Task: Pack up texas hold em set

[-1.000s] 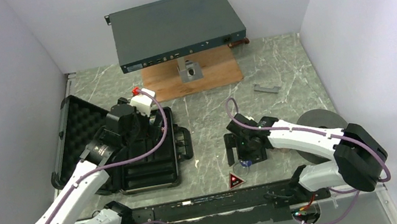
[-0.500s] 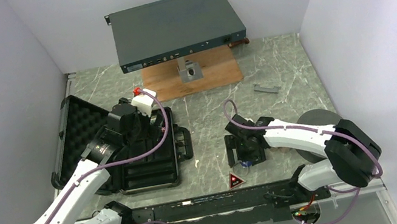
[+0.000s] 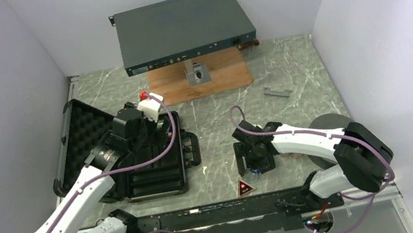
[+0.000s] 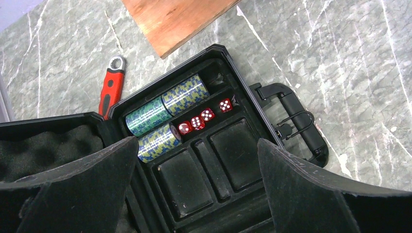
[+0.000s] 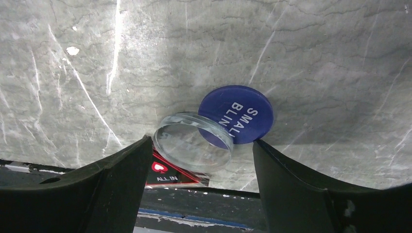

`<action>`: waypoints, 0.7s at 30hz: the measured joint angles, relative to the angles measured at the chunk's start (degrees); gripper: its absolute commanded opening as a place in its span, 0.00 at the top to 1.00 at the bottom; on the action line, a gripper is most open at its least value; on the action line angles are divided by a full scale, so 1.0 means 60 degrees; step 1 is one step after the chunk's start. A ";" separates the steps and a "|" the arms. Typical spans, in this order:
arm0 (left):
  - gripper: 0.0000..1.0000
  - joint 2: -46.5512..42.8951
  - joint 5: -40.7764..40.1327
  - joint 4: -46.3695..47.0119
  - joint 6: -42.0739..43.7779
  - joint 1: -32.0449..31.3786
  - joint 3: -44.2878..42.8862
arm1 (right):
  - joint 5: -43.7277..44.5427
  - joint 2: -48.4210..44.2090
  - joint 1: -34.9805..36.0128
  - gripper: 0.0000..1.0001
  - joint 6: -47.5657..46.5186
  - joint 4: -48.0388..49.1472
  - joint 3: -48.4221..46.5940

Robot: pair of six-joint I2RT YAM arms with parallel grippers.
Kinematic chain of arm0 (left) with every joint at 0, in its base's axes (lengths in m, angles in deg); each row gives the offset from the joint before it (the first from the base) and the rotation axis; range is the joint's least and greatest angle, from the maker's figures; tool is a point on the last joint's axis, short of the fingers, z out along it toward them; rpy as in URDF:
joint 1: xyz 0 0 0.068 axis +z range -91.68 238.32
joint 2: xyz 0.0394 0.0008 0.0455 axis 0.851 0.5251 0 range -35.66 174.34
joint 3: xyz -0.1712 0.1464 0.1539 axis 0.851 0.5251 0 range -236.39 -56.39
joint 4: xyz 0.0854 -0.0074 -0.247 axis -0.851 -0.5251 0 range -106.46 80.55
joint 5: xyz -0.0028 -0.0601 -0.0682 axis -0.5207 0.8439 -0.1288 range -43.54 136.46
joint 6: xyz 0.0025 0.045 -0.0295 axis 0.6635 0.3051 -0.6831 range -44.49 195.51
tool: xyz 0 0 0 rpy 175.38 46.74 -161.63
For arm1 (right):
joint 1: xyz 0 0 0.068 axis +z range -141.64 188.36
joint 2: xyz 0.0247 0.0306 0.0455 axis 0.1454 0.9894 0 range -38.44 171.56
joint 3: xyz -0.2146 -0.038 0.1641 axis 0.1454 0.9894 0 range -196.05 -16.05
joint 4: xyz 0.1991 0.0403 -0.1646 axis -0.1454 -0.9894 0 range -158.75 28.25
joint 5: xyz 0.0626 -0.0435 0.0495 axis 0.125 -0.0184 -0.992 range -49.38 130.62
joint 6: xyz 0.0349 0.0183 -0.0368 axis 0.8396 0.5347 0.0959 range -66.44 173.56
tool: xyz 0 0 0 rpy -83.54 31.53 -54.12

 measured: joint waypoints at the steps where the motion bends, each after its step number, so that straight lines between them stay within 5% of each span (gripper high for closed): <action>1: 0.01 0.0000 0.0000 -0.0007 0.0000 0.0000 0.0000 | 0.0011 0.0015 0.0007 0.22 0.0000 -0.0007 -0.0007; 13: 0.01 0.0000 -0.0051 -0.0007 0.0000 -0.0015 0.0000 | 0.0106 0.0310 0.0095 0.26 -0.0091 -0.0120 -0.0168; 21: 0.01 0.0000 -0.0047 -0.0007 0.0000 -0.0018 0.0000 | 0.0219 0.0408 0.0171 0.46 -0.0178 -0.0219 -0.0215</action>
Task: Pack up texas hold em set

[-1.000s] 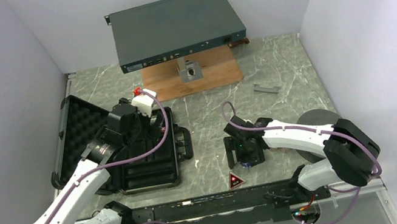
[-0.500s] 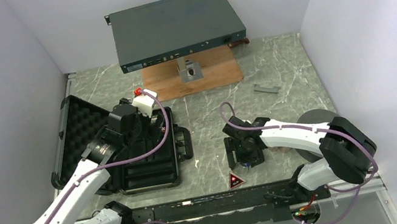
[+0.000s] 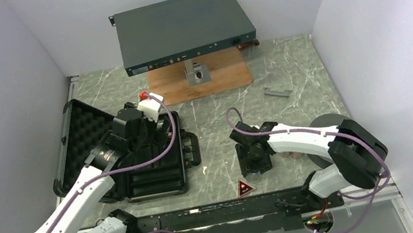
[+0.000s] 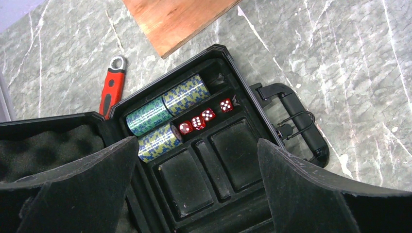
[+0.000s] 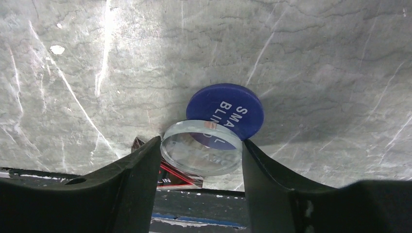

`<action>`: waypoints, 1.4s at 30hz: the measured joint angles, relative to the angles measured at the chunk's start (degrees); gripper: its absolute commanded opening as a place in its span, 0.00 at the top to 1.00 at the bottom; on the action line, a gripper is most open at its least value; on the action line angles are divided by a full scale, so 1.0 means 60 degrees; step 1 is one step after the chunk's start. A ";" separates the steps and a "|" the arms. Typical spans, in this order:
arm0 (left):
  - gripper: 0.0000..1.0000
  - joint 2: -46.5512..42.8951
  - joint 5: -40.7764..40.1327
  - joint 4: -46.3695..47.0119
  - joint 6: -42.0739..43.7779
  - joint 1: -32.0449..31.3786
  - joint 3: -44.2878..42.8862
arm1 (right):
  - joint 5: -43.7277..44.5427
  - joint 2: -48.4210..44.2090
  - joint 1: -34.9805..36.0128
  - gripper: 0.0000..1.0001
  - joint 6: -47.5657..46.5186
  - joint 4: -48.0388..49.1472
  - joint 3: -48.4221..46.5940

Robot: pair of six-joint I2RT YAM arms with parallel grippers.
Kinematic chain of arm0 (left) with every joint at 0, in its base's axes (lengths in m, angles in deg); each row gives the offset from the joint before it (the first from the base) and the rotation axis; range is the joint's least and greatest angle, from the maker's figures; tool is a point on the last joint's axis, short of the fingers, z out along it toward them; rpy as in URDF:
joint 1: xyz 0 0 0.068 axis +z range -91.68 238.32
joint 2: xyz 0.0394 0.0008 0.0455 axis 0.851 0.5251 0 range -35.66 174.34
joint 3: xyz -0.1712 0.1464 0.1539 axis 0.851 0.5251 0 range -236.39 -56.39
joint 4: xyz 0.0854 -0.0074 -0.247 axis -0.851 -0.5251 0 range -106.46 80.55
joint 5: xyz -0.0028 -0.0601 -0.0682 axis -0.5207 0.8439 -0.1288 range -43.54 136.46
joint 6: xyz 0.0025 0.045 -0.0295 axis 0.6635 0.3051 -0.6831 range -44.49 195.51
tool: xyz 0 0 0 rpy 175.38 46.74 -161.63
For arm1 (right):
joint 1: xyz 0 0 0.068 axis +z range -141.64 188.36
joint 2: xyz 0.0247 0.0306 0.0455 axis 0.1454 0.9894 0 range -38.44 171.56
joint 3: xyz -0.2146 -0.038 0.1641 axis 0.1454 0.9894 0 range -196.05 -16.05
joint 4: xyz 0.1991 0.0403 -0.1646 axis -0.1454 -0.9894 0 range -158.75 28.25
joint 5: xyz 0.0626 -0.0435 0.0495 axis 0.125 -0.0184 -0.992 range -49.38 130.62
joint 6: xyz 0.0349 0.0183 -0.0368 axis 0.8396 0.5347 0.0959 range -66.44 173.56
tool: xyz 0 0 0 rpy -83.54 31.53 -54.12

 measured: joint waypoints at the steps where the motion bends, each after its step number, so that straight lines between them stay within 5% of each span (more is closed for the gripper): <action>1: 0.01 0.0000 0.0000 0.0000 0.0000 0.0000 0.0000 | 0.0011 0.0029 0.0007 0.47 -0.0011 -0.0015 -0.0022; 25: 0.01 -0.0029 -0.0011 0.0000 0.0004 -0.0026 0.0000 | 0.0630 0.2113 0.0095 0.51 -0.0863 0.1005 -0.2098; 42: 0.01 -0.0113 -0.0273 0.0004 0.0004 -0.0051 0.0000 | 0.0805 0.1665 0.0095 0.53 -0.1253 0.1013 -0.2153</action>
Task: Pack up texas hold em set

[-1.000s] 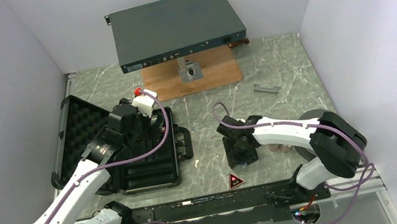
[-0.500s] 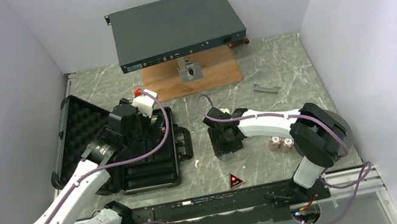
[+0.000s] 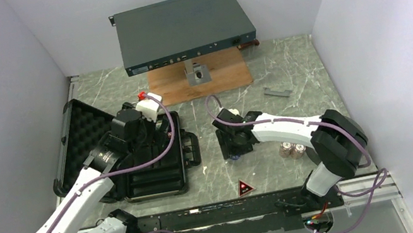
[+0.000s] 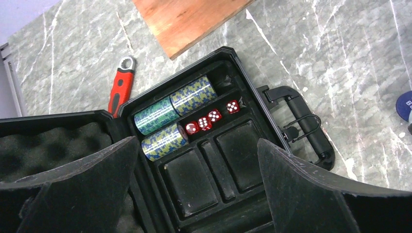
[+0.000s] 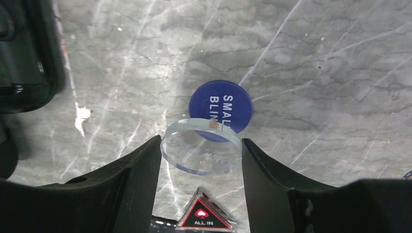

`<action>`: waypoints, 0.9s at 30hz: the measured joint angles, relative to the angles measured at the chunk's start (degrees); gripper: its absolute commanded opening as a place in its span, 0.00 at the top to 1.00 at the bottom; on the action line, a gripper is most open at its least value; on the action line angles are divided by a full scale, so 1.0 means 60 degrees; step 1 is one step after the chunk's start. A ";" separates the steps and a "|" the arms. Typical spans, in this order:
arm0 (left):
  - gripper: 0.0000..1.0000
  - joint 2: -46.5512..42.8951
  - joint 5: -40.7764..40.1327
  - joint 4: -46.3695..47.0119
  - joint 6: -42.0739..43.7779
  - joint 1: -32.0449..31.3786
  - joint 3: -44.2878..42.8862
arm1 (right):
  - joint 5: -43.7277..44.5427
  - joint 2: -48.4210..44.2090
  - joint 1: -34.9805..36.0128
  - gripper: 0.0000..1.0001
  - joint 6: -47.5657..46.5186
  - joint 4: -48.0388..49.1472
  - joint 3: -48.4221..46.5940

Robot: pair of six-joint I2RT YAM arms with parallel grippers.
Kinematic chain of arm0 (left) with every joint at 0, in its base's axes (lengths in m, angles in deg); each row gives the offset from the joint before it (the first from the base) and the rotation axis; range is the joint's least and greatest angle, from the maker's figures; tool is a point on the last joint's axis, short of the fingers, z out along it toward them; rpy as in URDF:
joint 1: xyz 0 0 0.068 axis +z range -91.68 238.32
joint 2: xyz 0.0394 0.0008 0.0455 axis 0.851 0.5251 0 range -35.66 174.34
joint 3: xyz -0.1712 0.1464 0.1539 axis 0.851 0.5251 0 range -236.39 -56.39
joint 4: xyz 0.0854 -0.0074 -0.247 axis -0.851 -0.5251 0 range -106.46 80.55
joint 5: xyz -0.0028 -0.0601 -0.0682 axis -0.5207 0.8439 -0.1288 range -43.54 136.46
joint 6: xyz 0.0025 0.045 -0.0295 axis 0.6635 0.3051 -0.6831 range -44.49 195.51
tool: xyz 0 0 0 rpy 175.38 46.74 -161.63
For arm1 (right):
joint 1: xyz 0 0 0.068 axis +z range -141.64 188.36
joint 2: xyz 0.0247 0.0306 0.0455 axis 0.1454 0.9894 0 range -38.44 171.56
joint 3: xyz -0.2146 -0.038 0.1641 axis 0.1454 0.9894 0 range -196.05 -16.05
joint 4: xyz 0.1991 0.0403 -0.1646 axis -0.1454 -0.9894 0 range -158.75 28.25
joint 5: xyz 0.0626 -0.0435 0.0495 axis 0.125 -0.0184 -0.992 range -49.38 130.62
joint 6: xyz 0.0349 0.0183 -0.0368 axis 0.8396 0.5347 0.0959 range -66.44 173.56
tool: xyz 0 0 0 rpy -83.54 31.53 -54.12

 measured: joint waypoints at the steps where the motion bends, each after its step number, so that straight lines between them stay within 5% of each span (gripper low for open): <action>1: 0.01 -0.0026 -0.0047 0.0000 0.0000 -0.0004 0.0000 | 0.0036 -0.0095 0.0000 0.52 -0.0022 -0.0022 -0.0033; 27: 0.01 -0.2167 -0.3304 0.0495 0.0015 0.0000 0.0240 | -0.1184 0.0652 0.0051 0.53 -0.0790 0.0732 -0.2827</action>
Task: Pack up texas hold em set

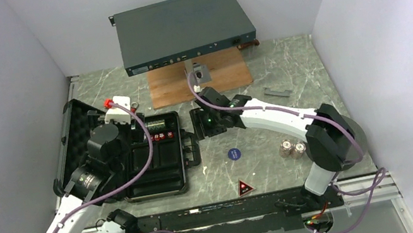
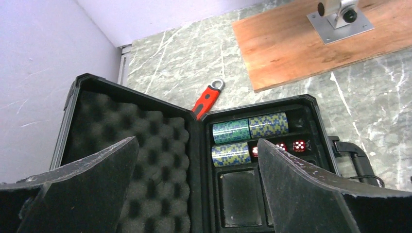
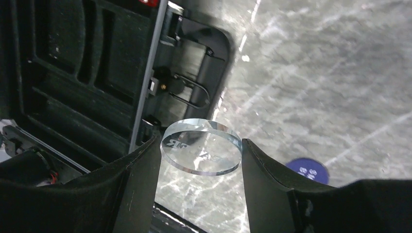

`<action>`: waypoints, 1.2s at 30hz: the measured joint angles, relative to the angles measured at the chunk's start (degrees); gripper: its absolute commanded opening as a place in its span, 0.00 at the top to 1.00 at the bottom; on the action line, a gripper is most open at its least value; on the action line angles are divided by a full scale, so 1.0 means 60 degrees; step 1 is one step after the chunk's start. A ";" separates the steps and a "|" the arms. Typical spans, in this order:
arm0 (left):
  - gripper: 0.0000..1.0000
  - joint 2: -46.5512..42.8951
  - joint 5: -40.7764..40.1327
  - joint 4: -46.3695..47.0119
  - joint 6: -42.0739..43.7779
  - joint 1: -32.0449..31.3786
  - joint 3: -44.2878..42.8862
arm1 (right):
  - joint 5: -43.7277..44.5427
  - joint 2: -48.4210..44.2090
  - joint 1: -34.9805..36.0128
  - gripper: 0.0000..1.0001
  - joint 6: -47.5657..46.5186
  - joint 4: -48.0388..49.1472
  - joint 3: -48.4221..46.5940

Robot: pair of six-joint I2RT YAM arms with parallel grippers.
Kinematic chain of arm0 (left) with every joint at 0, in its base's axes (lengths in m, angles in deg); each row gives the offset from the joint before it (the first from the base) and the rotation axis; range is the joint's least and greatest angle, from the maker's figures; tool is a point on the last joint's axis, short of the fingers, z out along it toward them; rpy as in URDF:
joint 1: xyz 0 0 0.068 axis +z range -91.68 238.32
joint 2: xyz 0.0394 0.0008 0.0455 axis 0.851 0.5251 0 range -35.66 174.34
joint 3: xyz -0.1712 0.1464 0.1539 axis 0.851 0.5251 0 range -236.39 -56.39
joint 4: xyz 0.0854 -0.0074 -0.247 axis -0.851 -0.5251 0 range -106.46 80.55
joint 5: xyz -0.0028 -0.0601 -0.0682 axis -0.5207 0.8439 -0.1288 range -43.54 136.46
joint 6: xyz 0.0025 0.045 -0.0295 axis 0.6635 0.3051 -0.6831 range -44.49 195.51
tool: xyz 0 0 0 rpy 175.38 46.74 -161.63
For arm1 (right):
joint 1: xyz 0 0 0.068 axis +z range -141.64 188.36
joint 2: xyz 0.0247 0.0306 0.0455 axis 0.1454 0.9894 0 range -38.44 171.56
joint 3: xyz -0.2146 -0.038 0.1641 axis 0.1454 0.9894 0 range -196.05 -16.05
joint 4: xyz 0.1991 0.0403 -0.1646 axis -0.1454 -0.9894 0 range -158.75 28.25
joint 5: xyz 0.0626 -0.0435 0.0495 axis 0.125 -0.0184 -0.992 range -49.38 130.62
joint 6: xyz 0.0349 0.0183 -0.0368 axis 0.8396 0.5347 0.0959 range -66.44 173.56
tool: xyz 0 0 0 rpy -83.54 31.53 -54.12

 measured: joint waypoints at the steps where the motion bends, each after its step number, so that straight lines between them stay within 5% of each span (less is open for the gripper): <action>1: 0.01 -0.0029 -0.0087 0.0022 0.0004 0.0000 0.0025 | -0.0044 0.0178 0.0022 0.53 -0.0025 0.0004 -0.0197; 36: 0.01 -0.0441 -0.0929 0.0222 0.0193 0.0124 0.0248 | -0.0455 0.5085 0.1333 0.53 -0.0514 -0.1100 -0.5876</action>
